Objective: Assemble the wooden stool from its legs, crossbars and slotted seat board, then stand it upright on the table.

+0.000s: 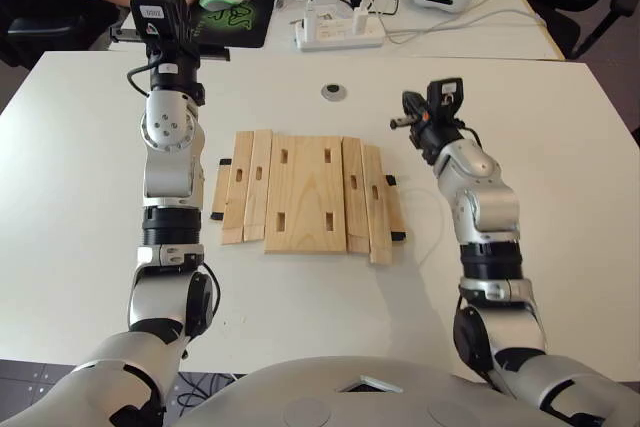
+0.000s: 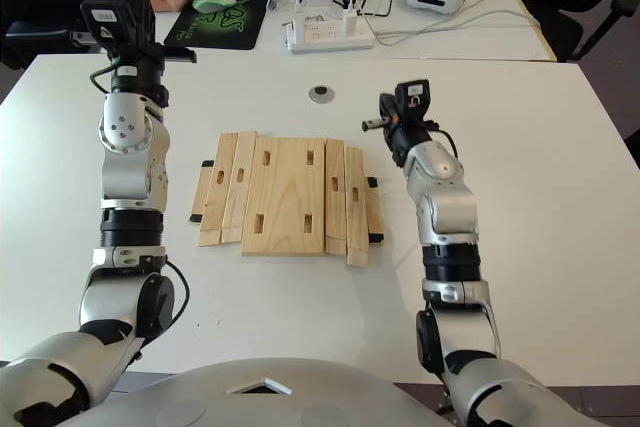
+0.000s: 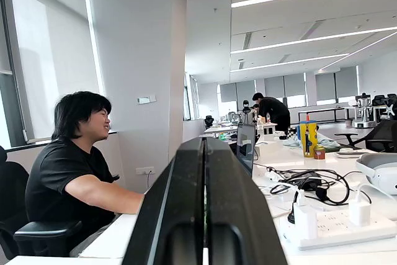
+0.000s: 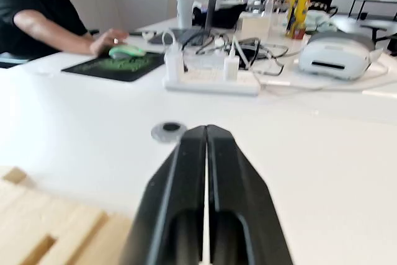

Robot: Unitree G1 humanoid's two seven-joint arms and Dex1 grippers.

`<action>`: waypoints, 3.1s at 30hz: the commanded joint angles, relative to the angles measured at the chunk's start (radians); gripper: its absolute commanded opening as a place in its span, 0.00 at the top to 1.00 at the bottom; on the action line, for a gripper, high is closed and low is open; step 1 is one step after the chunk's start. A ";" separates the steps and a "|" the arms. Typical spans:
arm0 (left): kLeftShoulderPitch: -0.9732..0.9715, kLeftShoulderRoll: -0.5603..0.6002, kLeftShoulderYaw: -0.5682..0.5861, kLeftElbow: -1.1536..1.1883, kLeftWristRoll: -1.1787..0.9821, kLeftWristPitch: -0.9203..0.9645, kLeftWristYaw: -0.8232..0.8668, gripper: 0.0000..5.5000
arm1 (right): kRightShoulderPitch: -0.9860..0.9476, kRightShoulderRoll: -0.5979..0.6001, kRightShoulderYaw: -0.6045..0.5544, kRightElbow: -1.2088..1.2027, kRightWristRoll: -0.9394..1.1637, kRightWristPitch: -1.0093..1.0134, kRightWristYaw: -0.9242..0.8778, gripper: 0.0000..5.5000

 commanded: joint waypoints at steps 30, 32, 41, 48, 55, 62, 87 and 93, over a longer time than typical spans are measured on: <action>0.239 0.015 0.084 -0.324 -0.023 0.214 0.035 1.00 | 0.189 -0.295 0.093 -0.359 0.107 0.413 0.136 0.58; 0.238 0.013 0.079 -0.324 -0.023 0.216 0.034 1.00 | 0.168 -0.291 0.086 -0.332 0.094 0.399 0.132 0.58; 0.225 0.022 0.078 -0.320 -0.027 0.224 0.019 1.00 | 0.187 -0.308 0.148 -0.342 0.064 0.381 0.152 0.58; 0.215 0.024 0.075 -0.317 -0.026 0.228 0.008 1.00 | 0.206 -0.329 0.180 -0.361 0.045 0.371 0.160 0.58; 0.205 0.026 0.073 -0.315 -0.026 0.233 0.003 1.00 | 0.214 -0.346 0.209 -0.364 0.010 0.352 0.168 0.58; 0.204 0.031 0.076 -0.319 -0.027 0.239 -0.001 1.00 | 0.225 -0.367 0.243 -0.346 -0.033 0.316 0.180 0.58; 0.193 0.036 0.072 -0.320 -0.027 0.254 -0.015 1.00 | 0.242 -0.448 0.337 -0.295 -0.154 0.292 0.211 0.58; 0.196 0.031 0.066 -0.315 -0.025 0.250 -0.014 1.00 | 0.207 -0.374 0.243 -0.260 -0.104 0.281 0.209 0.58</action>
